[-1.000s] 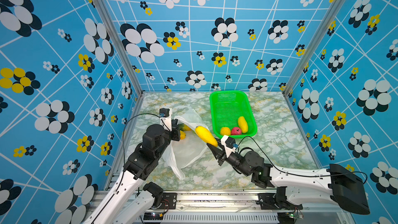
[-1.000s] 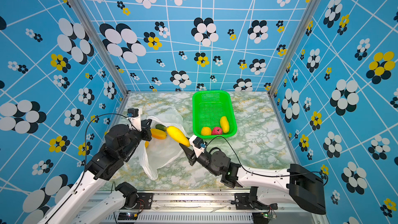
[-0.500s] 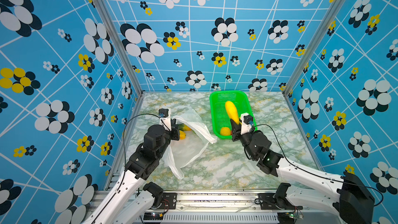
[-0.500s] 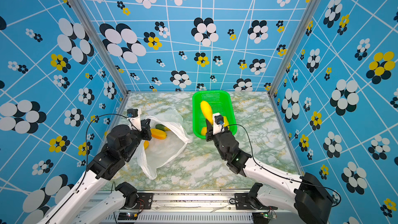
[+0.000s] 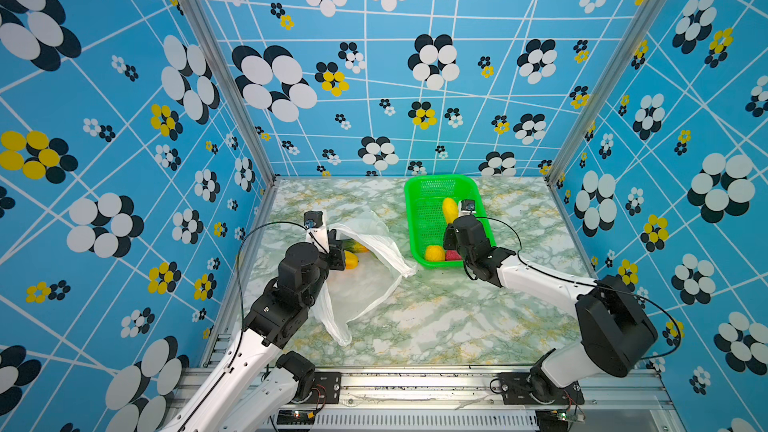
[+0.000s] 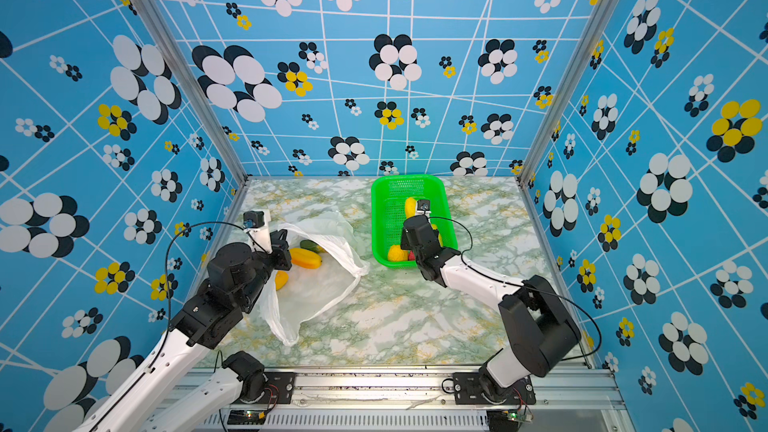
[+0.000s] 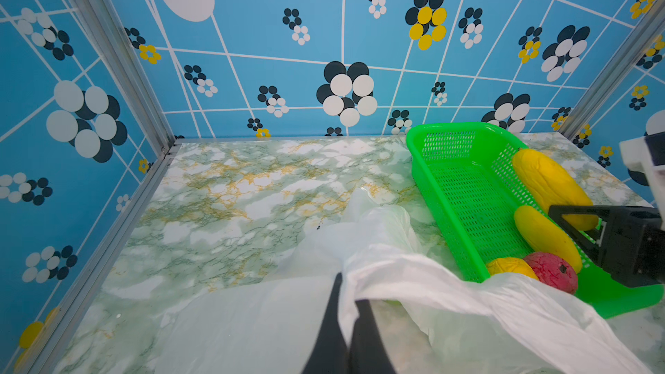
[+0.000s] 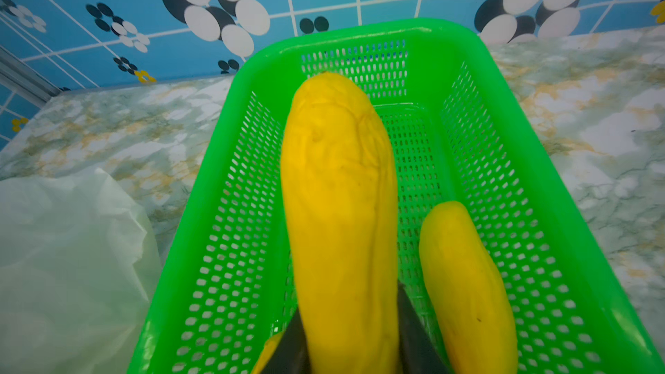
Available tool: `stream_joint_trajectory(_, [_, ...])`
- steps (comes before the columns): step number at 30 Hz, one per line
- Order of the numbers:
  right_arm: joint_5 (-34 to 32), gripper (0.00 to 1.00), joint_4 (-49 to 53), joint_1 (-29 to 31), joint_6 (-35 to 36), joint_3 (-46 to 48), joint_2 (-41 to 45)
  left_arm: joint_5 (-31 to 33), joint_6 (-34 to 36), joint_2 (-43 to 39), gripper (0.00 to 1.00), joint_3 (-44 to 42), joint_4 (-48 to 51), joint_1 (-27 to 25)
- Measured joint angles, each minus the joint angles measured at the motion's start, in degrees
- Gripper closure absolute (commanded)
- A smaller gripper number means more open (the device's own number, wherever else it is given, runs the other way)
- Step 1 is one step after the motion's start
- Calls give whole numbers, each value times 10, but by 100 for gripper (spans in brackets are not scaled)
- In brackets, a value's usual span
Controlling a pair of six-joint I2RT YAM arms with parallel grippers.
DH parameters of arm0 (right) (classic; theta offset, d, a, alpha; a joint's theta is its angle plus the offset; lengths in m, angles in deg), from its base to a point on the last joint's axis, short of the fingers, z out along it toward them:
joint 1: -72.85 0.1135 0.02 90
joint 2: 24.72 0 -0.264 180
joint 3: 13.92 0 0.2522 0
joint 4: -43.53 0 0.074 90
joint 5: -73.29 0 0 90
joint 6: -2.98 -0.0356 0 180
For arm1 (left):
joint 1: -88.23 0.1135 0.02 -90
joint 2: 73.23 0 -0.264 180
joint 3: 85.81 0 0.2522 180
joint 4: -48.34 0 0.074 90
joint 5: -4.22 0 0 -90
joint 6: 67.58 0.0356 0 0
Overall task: Untie the knot of the plastic bag and take out the fruit
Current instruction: 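Carry the wrinkled yellow fruit with the right gripper over the basket, then lower the fruit into the basket and open the right gripper, then move the right gripper back toward the bag held by the left gripper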
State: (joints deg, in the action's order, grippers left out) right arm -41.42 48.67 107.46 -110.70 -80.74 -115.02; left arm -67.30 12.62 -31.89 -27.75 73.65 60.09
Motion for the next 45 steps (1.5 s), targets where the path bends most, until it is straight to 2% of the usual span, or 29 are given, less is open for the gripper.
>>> stream_joint_trajectory(4, [12, 74, 33, -8, -10, -28, -30, 4, 0, 2, 100, 0, -5, 0])
stream_joint_trajectory(15, [41, 69, 115, -53, -32, -202, -180, 9, 0, 16, 100, 0, -13, 0])
stream_joint_trajectory(24, [66, 43, 145, -70, -43, -227, -228, 9, 0, -15, 100, 0, -12, 0])
stream_joint_trajectory(30, [79, 33, 143, -70, -42, -226, -226, 8, 0, -14, 100, 0, -8, 0])
stream_joint_trajectory(35, [84, 28, 139, -69, -37, -162, -155, 4, 0, -14, 100, 0, -7, 0])
stream_joint_trajectory(39, [77, 28, 125, -61, -17, -91, -29, 3, 0, -9, 100, 0, -8, 0])
stream_joint_trajectory(42, [60, 29, 80, -22, 16, -33, 79, 0, 0, 2, 100, 0, -8, 0])
stream_joint_trajectory(45, [51, 35, 8, 63, 75, 37, 182, -1, 0, 13, 100, 0, -8, 0])
